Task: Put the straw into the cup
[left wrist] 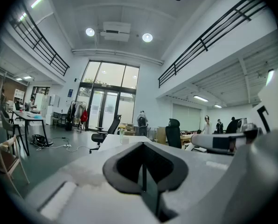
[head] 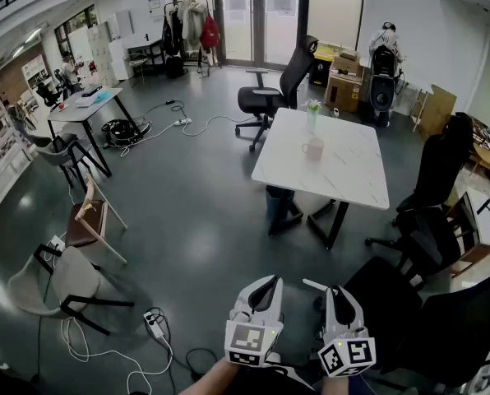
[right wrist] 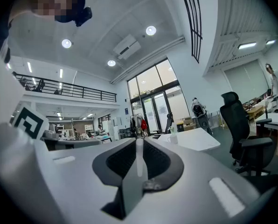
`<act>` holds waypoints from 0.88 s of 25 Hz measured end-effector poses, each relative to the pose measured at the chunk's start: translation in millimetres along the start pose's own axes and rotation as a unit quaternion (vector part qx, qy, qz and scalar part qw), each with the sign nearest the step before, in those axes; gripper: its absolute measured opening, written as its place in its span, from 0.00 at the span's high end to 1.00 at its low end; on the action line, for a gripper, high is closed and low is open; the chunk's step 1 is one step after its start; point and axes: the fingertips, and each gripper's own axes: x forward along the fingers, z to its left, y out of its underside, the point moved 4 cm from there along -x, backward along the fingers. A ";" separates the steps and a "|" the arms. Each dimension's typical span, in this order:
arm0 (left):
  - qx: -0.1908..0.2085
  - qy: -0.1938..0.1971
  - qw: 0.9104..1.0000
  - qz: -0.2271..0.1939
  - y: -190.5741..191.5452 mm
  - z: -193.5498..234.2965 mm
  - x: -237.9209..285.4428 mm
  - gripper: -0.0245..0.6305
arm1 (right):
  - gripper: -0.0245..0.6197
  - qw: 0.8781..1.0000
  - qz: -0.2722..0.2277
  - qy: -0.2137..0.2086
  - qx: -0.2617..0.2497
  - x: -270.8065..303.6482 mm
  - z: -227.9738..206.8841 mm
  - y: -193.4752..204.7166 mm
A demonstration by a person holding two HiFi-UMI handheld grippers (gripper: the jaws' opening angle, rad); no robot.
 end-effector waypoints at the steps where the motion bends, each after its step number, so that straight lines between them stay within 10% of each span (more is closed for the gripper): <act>1: -0.001 -0.002 1.000 0.000 -0.8 -0.6 0.8 0.96 | 0.89 1.000 -0.002 0.000 0.002 -0.4 -1.9 -1.4; 22: 0.006 -0.012 1.000 -0.006 -7.8 -35.9 40.5 0.96 | 0.89 0.999 -0.027 -0.017 0.024 12.5 -57.6 -17.4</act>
